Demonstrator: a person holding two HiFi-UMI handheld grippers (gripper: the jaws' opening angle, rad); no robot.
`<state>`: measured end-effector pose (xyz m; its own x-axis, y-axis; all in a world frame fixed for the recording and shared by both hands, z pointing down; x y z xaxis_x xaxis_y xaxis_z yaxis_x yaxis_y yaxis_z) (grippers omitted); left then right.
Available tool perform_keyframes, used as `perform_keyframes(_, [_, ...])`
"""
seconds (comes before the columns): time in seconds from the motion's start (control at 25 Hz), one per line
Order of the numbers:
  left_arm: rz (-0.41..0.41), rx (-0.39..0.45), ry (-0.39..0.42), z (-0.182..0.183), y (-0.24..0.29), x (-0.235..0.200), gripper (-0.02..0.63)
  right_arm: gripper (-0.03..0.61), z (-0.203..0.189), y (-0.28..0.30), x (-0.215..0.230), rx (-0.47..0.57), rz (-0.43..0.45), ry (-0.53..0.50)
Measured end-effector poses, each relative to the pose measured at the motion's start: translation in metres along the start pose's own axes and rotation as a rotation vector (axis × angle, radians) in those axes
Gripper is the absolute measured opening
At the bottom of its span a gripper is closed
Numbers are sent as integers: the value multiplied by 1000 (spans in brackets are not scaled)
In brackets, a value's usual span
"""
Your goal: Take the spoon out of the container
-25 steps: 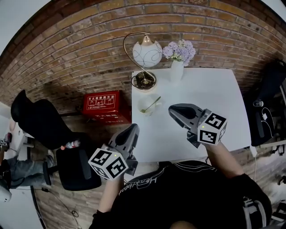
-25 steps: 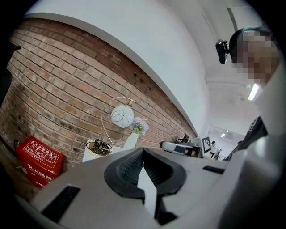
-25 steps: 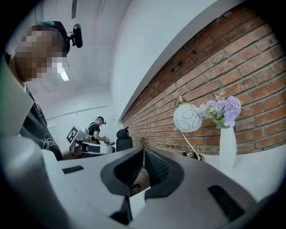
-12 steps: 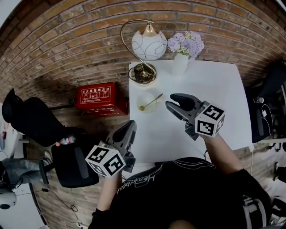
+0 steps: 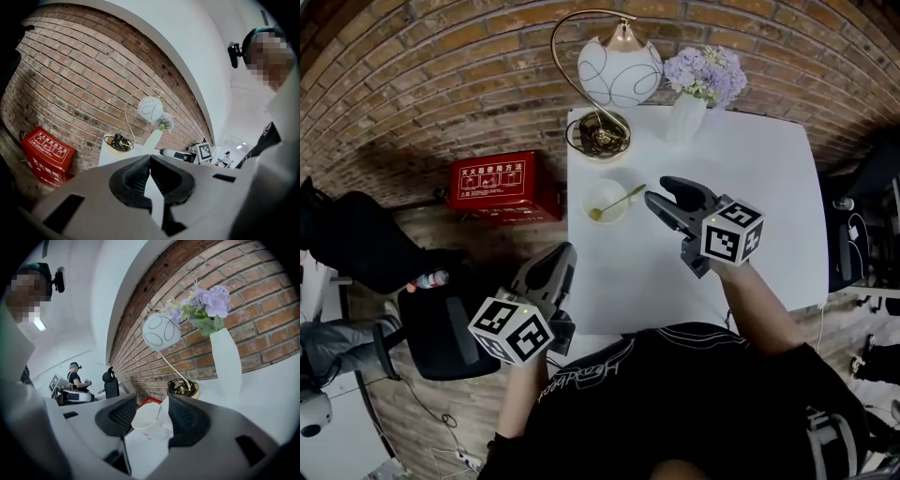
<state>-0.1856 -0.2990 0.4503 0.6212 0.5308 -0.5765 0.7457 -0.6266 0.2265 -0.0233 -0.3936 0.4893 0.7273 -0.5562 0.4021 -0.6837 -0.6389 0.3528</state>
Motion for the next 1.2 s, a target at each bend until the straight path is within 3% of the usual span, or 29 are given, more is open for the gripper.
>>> perform_keyframes(0.36, [27,-11,-31,-4,2,-20,5,178,-27,26,18,-59,-28,39])
perform_keyframes(0.92, [72,-18,-86,-20,0,-43,5,175,-49,58,11,-107,9,47])
perform_keyframes(1.2, [79,-29,-103,-27,-2,-44,5,86,-48,59,12,-97,7,55])
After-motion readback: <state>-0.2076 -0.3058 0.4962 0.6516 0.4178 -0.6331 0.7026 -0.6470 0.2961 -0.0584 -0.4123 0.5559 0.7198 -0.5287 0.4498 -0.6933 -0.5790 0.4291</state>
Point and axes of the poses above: the fingertips, and each gripper's own axes: y forward along the fingers, x to its right, z out of its top, the point moved 1 cm from there along -y, backward along the fingers, and after that the axes turned 9 degrees about -z, right-handed, at the moved point
